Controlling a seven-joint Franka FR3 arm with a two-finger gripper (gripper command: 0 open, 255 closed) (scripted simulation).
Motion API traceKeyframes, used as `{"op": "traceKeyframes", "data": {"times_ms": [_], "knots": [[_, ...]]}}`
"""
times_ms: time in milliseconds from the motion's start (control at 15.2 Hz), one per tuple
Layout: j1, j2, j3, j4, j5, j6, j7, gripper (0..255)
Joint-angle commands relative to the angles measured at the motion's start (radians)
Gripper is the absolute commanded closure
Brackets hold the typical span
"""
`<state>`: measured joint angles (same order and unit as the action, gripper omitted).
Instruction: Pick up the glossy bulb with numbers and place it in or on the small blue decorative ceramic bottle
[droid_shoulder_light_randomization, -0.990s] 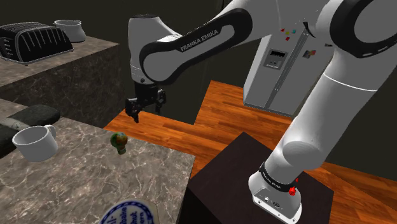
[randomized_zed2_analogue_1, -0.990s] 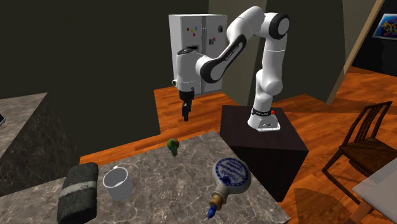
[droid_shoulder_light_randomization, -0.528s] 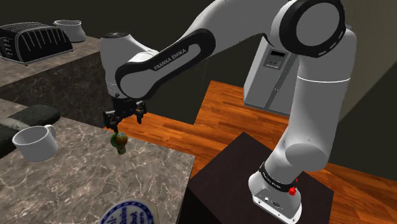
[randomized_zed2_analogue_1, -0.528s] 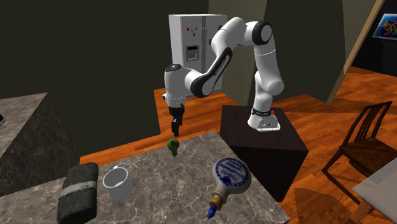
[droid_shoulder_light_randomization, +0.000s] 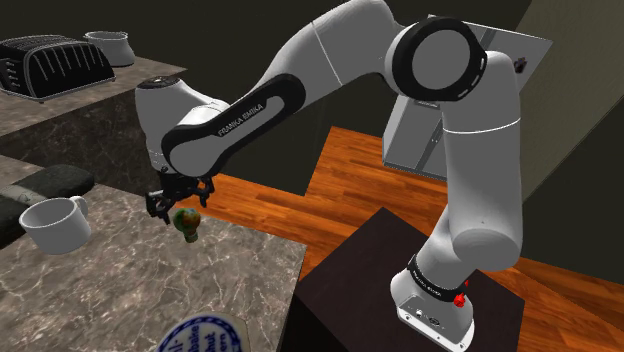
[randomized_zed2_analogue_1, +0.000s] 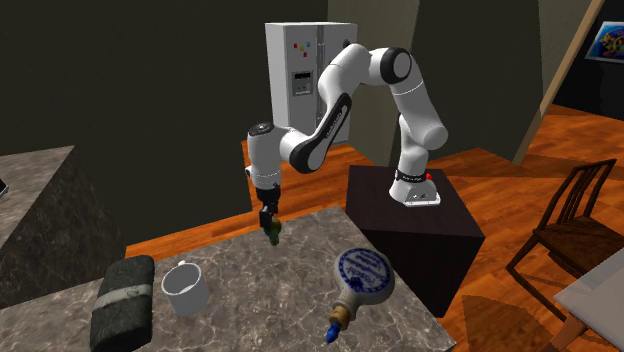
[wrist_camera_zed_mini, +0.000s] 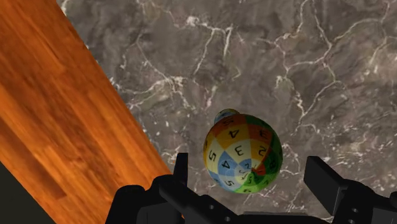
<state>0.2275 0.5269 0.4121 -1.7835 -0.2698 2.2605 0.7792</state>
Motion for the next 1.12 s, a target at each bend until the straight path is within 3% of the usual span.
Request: {"op": "traceKeyframes", "data": {"times_ms": [0, 660, 726, 1056], "knots": [[0.004, 0.018, -0.006, -0.004, -0.009, 0.021, 0.005, 0], [0.007, 0.031, -0.011, -0.006, -0.016, 0.036, 0.009, 0], [0.007, 0.031, -0.011, -0.006, -0.016, 0.036, 0.009, 255], [0.007, 0.031, -0.011, -0.006, -0.016, 0.036, 0.01, 255]]}}
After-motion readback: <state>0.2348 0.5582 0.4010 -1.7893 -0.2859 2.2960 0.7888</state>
